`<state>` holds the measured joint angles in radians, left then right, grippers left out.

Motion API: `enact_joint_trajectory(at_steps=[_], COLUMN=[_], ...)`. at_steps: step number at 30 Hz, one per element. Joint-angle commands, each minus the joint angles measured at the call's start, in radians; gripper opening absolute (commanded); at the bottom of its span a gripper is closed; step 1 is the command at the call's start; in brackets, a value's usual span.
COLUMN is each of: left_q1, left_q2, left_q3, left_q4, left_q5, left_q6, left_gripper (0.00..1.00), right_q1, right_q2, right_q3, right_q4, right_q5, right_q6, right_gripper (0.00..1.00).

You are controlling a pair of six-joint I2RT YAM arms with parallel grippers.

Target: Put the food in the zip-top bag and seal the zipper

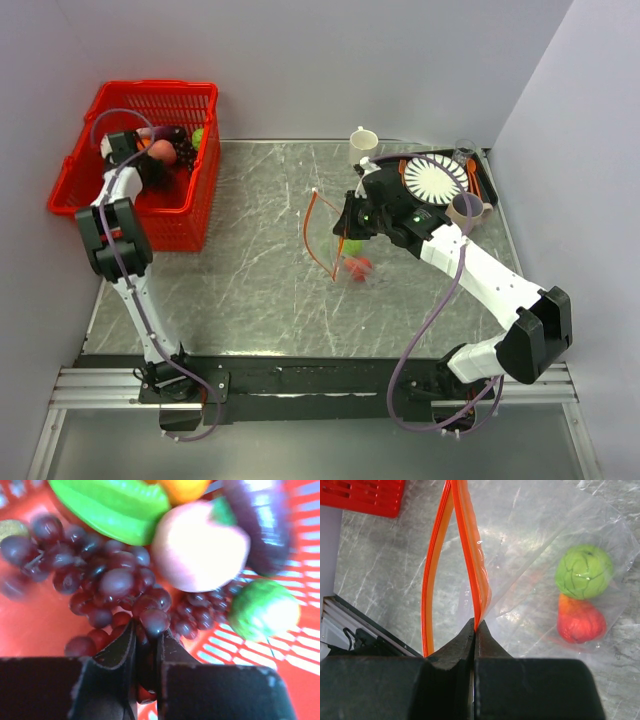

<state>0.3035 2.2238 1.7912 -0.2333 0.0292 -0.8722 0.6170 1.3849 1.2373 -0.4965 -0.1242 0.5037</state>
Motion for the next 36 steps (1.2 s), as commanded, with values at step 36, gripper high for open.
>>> enact_joint_trajectory(at_steps=[36], left_q1=[-0.412], left_q2=[-1.099], left_q3=[-0.413], left_q4=[0.216], left_q5=[0.492], left_q6=[-0.229], left_gripper=[0.01], right_q1=[-0.017], right_q2=[-0.087], right_q3=[0.019], right_q4=[0.015], right_q5=[-0.112], right_q6=[0.025], right_gripper=[0.0])
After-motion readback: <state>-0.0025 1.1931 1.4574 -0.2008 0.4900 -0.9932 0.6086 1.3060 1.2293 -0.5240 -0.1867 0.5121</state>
